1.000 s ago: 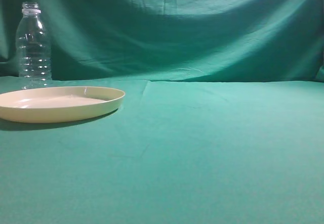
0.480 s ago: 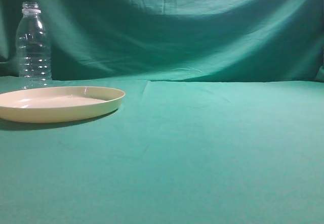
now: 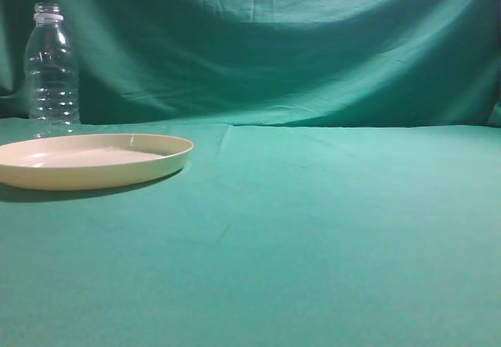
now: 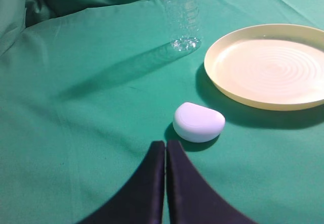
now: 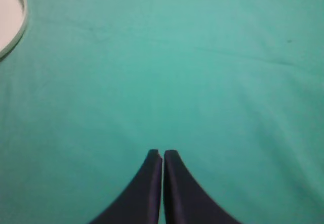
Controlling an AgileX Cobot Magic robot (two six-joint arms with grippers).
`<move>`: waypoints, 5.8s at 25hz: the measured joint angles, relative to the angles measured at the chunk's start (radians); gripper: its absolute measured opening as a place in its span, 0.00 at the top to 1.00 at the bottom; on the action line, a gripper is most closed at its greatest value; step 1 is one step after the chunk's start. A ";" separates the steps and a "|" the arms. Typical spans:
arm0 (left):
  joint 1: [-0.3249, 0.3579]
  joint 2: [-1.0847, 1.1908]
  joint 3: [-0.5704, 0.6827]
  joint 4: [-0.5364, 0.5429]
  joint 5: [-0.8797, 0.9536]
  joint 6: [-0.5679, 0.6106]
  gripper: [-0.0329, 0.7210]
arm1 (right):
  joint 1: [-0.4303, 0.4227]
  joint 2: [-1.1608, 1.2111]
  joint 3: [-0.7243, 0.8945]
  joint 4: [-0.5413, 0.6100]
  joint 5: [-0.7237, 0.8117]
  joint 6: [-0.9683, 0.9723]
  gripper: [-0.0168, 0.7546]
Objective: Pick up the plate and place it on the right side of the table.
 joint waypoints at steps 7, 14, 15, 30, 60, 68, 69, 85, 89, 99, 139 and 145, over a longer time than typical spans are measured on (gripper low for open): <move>0.000 0.000 0.000 0.000 0.000 0.000 0.96 | 0.210 0.376 -0.238 0.002 0.002 0.041 0.98; 0.000 0.000 0.000 0.000 0.000 0.000 0.96 | 0.384 0.707 -0.579 -0.082 0.059 0.140 0.98; 0.000 0.000 0.000 0.000 0.000 0.000 0.96 | 0.406 0.757 -0.624 -0.109 0.076 0.159 0.98; 0.000 0.000 0.000 0.000 0.000 0.000 0.96 | 0.475 1.258 -1.099 -0.156 0.160 0.176 0.46; 0.000 0.000 0.000 0.000 0.000 0.000 0.96 | 0.496 1.368 -1.180 -0.236 0.033 0.263 0.98; 0.000 0.000 0.000 0.000 0.000 0.000 0.96 | 0.403 1.204 -1.259 -0.273 0.196 0.260 0.98; 0.000 0.000 0.000 0.000 0.000 0.000 0.96 | 0.375 1.176 -1.260 -0.273 0.219 0.258 0.98; 0.000 0.000 0.000 0.000 0.000 0.000 0.96 | -0.187 0.744 -0.757 -0.247 0.207 0.166 0.98; 0.000 0.000 0.000 0.000 0.000 0.000 0.96 | -0.260 0.733 -0.581 -0.209 0.092 0.130 0.98; 0.000 0.000 0.000 0.000 0.000 0.000 0.96 | -0.273 0.862 -0.420 -0.194 -0.095 0.122 0.98; 0.000 0.000 0.000 0.000 0.000 0.000 0.96 | -0.277 -0.096 -0.514 0.118 0.205 -0.130 0.98; 0.000 0.000 0.000 0.000 0.000 0.000 0.96 | -0.277 -0.346 -0.308 0.202 0.146 -0.230 0.98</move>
